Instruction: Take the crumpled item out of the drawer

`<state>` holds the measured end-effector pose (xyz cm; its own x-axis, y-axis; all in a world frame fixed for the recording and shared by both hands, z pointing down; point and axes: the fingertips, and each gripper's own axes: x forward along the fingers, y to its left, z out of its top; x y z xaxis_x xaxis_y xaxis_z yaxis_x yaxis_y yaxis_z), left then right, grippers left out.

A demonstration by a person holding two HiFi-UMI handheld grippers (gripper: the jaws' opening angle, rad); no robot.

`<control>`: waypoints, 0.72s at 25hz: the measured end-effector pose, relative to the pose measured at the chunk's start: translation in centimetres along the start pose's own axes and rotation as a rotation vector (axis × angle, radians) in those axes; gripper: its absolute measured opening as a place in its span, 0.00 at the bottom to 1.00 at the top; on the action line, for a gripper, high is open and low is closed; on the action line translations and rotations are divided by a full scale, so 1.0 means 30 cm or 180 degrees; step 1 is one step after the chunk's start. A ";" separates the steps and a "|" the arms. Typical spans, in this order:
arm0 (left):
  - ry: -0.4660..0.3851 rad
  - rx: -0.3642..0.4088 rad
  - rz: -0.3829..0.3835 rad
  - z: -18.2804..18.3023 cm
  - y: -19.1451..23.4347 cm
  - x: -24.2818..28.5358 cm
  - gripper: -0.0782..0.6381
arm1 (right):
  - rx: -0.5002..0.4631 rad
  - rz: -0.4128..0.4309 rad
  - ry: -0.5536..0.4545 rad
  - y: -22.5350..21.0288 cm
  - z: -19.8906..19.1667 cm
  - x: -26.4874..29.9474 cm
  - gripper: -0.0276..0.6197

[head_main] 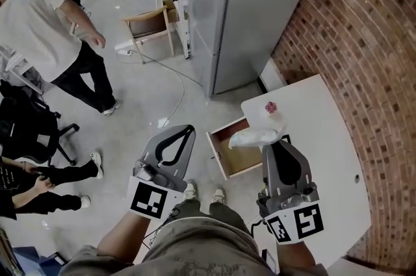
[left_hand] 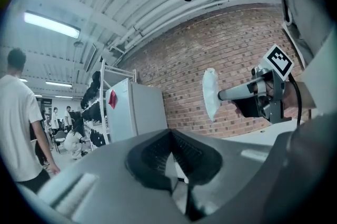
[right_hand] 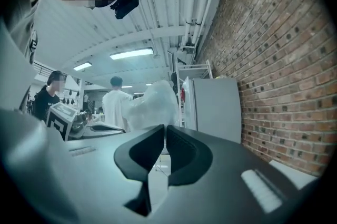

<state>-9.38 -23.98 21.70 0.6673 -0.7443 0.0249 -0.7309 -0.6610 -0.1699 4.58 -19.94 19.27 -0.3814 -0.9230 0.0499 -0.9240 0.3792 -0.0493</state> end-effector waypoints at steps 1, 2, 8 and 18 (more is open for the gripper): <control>-0.0001 -0.0002 -0.0004 0.003 -0.007 -0.006 0.11 | -0.0033 0.0006 0.0019 0.004 -0.008 -0.008 0.11; -0.0004 0.0005 -0.0011 0.006 -0.015 -0.012 0.11 | -0.0067 0.0004 0.0040 0.005 -0.019 -0.014 0.11; 0.0175 0.0385 -0.0200 -0.035 -0.076 -0.028 0.11 | -0.0058 -0.0039 0.0187 -0.003 -0.108 -0.037 0.11; 0.0239 0.0379 -0.0276 -0.084 -0.107 0.002 0.11 | 0.0002 0.0027 0.0285 -0.015 -0.153 -0.019 0.11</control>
<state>-7.36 -22.13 24.72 0.7113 -0.6930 0.1173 -0.6460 -0.7104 -0.2794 5.09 -19.28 23.83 -0.3902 -0.9102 0.1385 -0.9207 0.3870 -0.0506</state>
